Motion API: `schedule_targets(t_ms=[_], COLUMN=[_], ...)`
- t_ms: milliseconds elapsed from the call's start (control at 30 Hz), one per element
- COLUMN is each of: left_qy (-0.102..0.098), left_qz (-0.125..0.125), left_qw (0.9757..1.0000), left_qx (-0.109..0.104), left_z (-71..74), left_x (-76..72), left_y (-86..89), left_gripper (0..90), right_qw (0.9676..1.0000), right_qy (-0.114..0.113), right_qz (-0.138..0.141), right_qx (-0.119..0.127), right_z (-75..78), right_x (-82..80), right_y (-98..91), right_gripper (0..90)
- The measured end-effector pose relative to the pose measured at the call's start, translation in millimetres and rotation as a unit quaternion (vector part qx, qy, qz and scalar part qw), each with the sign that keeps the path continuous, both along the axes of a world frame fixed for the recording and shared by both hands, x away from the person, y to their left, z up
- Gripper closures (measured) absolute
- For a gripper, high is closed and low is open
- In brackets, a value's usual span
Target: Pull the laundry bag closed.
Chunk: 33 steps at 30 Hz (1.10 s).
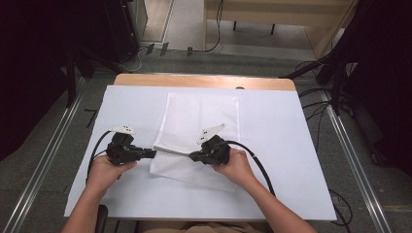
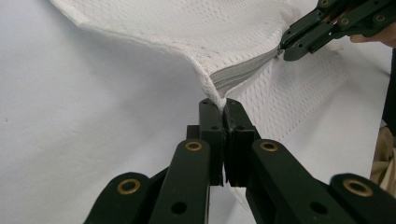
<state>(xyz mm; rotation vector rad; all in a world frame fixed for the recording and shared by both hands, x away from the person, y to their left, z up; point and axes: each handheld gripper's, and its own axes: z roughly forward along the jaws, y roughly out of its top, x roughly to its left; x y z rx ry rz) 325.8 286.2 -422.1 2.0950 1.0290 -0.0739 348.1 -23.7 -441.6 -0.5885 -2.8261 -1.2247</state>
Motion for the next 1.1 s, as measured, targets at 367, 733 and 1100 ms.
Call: schedule_targets(t_ms=[367, 733, 1100], left_qy=[-0.005, -0.008, -0.009], left_qz=[0.003, 0.004, 0.007], left_qw=[1.0000, 1.0000, 0.9999], left_qx=[0.000, 0.001, -0.003], left_z=[0.4, 0.6, 1.3], left_x=[-0.7, -1.1, -1.6], left_y=[1.2, 2.2, 4.8], left_gripper=[88.7, 88.8, 88.8], right_qw=[1.0000, 0.9999, 0.9998], right_qy=[0.001, 0.003, 0.003], right_qz=[-0.004, -0.010, -0.015], right_qx=[-0.001, -0.004, -0.011], right_z=[-0.1, -1.8, -0.9], right_x=[-0.3, -0.1, -0.8], right_y=[-6.6, -15.6, -24.2], right_gripper=[88.4, 88.4, 88.4])
